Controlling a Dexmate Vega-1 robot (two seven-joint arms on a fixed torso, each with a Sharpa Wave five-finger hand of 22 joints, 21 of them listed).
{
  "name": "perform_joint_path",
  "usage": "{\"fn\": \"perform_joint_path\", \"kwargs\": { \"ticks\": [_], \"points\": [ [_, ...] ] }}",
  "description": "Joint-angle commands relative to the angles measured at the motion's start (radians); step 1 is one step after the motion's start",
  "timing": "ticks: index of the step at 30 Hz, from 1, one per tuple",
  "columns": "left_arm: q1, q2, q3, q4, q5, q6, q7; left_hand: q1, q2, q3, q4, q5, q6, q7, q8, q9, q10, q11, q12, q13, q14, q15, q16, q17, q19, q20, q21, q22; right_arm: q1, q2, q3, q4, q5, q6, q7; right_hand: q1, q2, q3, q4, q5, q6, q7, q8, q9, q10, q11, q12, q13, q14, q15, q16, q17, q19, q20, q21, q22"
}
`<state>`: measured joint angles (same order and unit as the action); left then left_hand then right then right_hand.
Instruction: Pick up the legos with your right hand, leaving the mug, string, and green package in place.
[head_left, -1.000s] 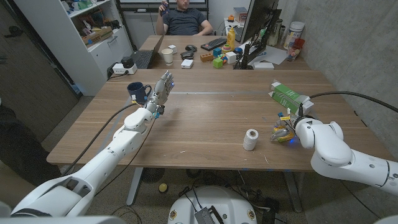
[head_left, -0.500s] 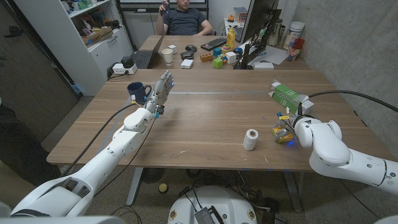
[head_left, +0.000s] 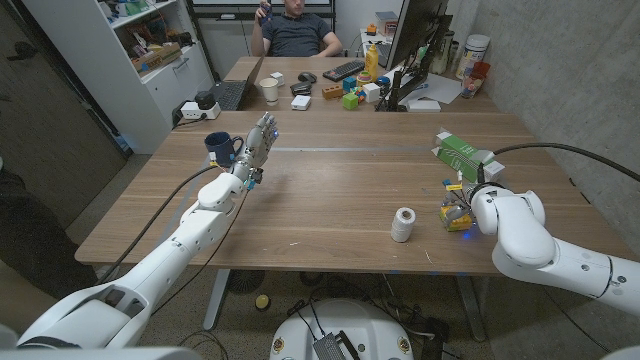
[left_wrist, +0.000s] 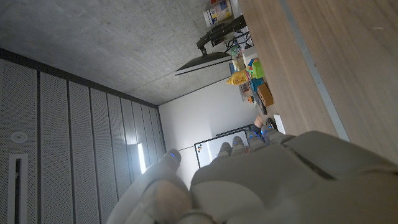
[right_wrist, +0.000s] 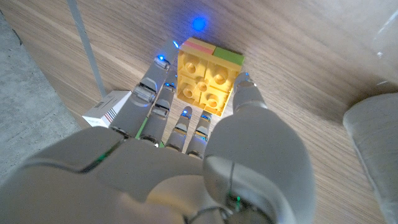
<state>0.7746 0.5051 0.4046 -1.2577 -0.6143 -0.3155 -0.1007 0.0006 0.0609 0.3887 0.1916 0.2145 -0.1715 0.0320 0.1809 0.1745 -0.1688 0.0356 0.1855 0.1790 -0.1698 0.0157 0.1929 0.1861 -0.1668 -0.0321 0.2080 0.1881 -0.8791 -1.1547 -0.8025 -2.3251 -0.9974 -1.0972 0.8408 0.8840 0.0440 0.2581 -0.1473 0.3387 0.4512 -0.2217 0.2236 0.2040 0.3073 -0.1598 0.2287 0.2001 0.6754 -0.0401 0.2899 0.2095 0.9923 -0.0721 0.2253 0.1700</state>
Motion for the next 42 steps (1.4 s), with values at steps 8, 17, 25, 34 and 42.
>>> {"fn": "perform_joint_path", "kwargs": {
  "ticks": [8, 17, 25, 34, 42],
  "points": [
    [-0.010, -0.007, -0.007, 0.033, -0.007, -0.024, -0.016, -0.004, 0.114, -0.004, 0.001, 0.006, -0.037, 0.003, 0.003, 0.002, -0.158, -0.001, 0.008, 0.004, -0.244, 0.001, 0.009, 0.003, -0.125, -0.014, 0.010, 0.005, -0.007, 0.067, 0.054, 0.048, -0.033, 0.055, 0.069, 0.125, 0.087, -0.028, 0.005, -0.054, 0.277, 0.116, 0.109, 0.039, 0.269, 0.125, 0.147, 0.083, 0.186, -0.167, 0.108, 0.145, 0.101, -0.093, 0.017, 0.013],
    [-0.024, -0.012, -0.004, 0.057, -0.009, -0.028, -0.033, -0.004, 0.113, -0.005, 0.001, 0.006, -0.037, 0.004, 0.003, 0.002, -0.159, -0.003, 0.008, 0.004, -0.245, 0.001, 0.009, 0.003, -0.125, -0.014, 0.009, 0.005, -0.020, 0.081, 0.071, 0.052, -0.016, 0.058, 0.037, 0.257, 0.106, -0.007, -0.022, -0.081, 0.361, 0.198, 0.156, 0.082, 0.331, 0.176, 0.253, 0.166, 0.267, -0.187, 0.112, 0.200, 0.133, -0.129, 0.039, 0.019],
    [-0.024, -0.012, -0.004, 0.060, -0.008, -0.034, -0.037, -0.004, 0.114, -0.006, 0.001, 0.006, -0.036, 0.004, 0.003, 0.002, -0.159, -0.003, 0.008, 0.004, -0.245, 0.002, 0.009, 0.003, -0.126, -0.013, 0.009, 0.005, -0.039, 0.076, 0.081, 0.035, -0.026, 0.050, -0.004, 0.301, 0.113, 0.001, -0.017, -0.099, 0.363, 0.207, 0.161, 0.099, 0.334, 0.185, 0.286, 0.197, 0.294, -0.186, 0.109, 0.219, 0.141, -0.128, 0.048, 0.022],
    [-0.014, -0.008, -0.002, 0.040, -0.006, -0.028, -0.031, -0.003, 0.115, -0.006, 0.001, 0.006, -0.036, 0.005, 0.003, 0.002, -0.160, -0.002, 0.007, 0.004, -0.245, 0.002, 0.009, 0.003, -0.127, -0.013, 0.009, 0.005, -0.062, 0.059, 0.104, 0.001, -0.039, 0.038, -0.023, 0.314, 0.119, 0.004, -0.009, -0.112, 0.373, 0.211, 0.162, 0.100, 0.343, 0.191, 0.308, 0.216, 0.311, -0.186, 0.104, 0.229, 0.154, -0.127, 0.058, 0.023],
    [-0.002, -0.002, -0.001, 0.017, -0.002, -0.024, -0.021, -0.003, 0.116, -0.005, 0.001, 0.006, -0.036, 0.005, 0.003, 0.002, -0.160, -0.002, 0.007, 0.004, -0.246, 0.003, 0.008, 0.003, -0.128, -0.012, 0.008, 0.005, -0.095, 0.035, 0.137, -0.038, -0.044, 0.023, -0.052, 0.331, 0.118, 0.007, -0.009, -0.122, 0.381, 0.214, 0.162, 0.100, 0.347, 0.194, 0.326, 0.231, 0.325, -0.188, 0.102, 0.239, 0.161, -0.128, 0.065, 0.024]
  ]
}}
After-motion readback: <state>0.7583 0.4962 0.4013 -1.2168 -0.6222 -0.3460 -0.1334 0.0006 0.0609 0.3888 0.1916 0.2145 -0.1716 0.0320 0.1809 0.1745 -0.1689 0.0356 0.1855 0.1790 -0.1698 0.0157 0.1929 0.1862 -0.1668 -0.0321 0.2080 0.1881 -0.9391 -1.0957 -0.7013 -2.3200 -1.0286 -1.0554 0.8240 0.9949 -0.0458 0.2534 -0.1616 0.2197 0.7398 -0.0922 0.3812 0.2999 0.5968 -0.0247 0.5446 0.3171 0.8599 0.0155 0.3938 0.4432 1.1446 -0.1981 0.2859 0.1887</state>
